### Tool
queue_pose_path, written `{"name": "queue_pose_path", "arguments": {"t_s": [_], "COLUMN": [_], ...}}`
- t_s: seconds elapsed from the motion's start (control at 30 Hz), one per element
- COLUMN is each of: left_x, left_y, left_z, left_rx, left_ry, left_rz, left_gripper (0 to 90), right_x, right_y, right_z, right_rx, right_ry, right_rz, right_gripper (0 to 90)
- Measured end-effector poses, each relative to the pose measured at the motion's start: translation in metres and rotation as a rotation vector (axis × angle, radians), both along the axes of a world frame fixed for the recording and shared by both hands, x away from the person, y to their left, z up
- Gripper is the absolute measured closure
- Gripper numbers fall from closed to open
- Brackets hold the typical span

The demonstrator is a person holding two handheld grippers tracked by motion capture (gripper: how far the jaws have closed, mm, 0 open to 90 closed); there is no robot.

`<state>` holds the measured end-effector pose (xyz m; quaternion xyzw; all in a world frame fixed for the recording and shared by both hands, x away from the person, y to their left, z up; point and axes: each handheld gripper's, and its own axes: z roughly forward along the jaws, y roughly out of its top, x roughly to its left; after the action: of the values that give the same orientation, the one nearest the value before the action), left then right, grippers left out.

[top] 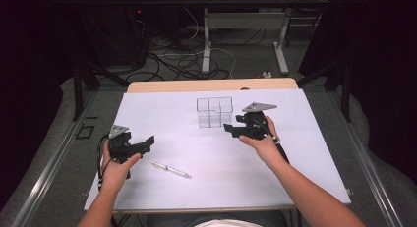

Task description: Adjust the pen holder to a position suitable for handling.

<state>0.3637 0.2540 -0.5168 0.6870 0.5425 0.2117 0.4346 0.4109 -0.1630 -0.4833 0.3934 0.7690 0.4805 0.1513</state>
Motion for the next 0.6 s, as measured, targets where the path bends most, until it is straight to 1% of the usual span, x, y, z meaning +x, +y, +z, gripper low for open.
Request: {"name": "queue_pose_path", "arguments": {"t_s": [0.03, 0.07, 0.13, 0.17, 0.2, 0.27, 0.37, 0.47, 0.53, 0.6], "left_x": [0.000, 0.000, 0.000, 0.000, 0.000, 0.000, 0.000, 0.000, 0.000, 0.000], "left_y": [0.000, 0.000, 0.000, 0.000, 0.000, 0.000, 0.000, 0.001, 0.001, 0.001], "left_z": [0.000, 0.000, 0.000, 0.000, 0.000, -0.001, -0.001, -0.001, -0.001, -0.001], "left_rx": [-0.003, 0.001, 0.009, 0.009, 0.009, 0.010, 0.008, 0.007, 0.007, 0.012], "left_ry": [0.000, 0.001, 0.004, 0.004, 0.006, 0.007, 0.004, 0.004, 0.005, 0.008], "left_rz": [-0.002, -0.002, -0.005, -0.005, -0.006, -0.006, -0.005, -0.003, -0.003, -0.006], "left_gripper": [2.7, 2.8, 2.8, 2.8, 2.8, 2.8, 2.8, 2.8, 2.8, 2.8], "right_x": [-0.004, -0.006, -0.013, -0.015, -0.017, -0.020, -0.024, -0.026, -0.027, -0.027], "right_y": [0.000, 0.001, 0.005, 0.008, 0.010, 0.016, 0.027, 0.038, 0.046, 0.055], "right_z": [-0.002, -0.003, -0.007, -0.008, -0.008, -0.010, -0.011, -0.015, -0.017, -0.020], "right_rx": [0.015, 0.018, 0.011, 0.012, -0.004, -0.011, -0.012, -0.030, -0.047, -0.063], "right_ry": [-0.008, -0.008, 0.000, -0.007, -0.006, -0.017, -0.019, -0.023, -0.011, 0.015], "right_rz": [0.011, 0.016, 0.034, 0.049, 0.060, 0.073, 0.105, 0.145, 0.176, 0.219], "right_gripper": [34.2, 33.7, 32.3, 32.2, 31.9, 31.3, 30.8, 30.8, 30.5, 30.3]}}
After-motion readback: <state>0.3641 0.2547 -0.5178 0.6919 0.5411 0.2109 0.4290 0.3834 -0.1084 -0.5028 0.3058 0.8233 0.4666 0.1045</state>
